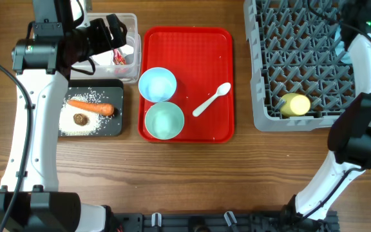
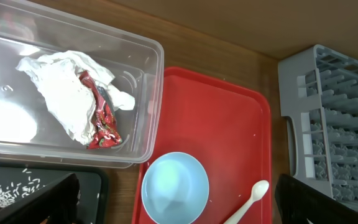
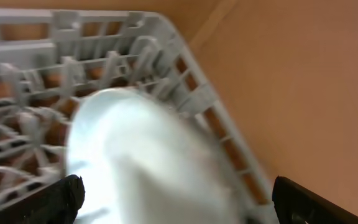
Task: Sort waste into correct bins and load items into the dishwasher rack
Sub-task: 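Stand the light-blue plate upright in the rack's back corner, then grasp the light-blue bowl rim with the right gripper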
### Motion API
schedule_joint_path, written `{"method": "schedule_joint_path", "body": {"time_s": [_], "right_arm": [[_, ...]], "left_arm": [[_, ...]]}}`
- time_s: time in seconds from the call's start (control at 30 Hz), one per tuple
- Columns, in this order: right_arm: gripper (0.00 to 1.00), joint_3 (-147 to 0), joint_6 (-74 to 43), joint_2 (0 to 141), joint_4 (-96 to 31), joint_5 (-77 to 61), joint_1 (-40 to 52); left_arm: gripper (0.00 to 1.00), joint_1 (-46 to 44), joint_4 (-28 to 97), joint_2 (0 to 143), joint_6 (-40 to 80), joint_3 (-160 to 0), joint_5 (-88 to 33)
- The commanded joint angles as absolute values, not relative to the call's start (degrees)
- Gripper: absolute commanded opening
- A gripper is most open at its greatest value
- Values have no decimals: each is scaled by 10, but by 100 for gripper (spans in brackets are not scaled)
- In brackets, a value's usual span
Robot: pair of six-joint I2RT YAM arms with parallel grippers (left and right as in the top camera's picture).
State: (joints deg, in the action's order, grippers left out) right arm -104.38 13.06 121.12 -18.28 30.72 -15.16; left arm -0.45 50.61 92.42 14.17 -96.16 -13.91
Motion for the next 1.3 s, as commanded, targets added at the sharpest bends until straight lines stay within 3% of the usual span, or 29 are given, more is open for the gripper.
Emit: {"method": "schedule_joint_path", "body": {"time_s": [0.0, 0.1, 0.23, 0.3, 0.4, 0.53, 0.67, 0.8, 0.87, 1.0, 1.27], "right_arm": [[100, -1046, 42, 1136, -216, 209, -127], [100, -1046, 10, 1054, -276, 37, -109], [100, -1046, 8, 994, -319, -314, -95], [100, -1046, -39, 991, -330, -407, -81], [100, -1045, -72, 1013, -409, -382, -22], [100, -1025, -149, 1045, -533, -225, 83], [100, -973, -259, 1067, -558, -143, 148], [99, -934, -264, 1075, -528, -155, 186], [94, -923, -203, 1075, -483, -176, 219], [90, -922, -196, 1087, -420, -101, 282], [68, -922, -212, 1191, -306, -118, 307]], "left_arm": [[100, -1, 505, 928, 140, -963, -134], [100, -1, 505, 928, 140, -963, -134], [100, -1, 505, 928, 140, -963, -134], [100, -1, 505, 928, 140, -963, -134], [100, -1, 505, 928, 140, -963, -134], [100, -1, 505, 928, 140, -963, -134], [100, -1, 505, 928, 140, -963, -134], [100, -1, 505, 928, 140, -963, -134], [100, -1, 505, 928, 140, -963, -134], [100, -1, 505, 928, 140, -963, -134], [100, -1, 505, 928, 140, -963, -134]]}}
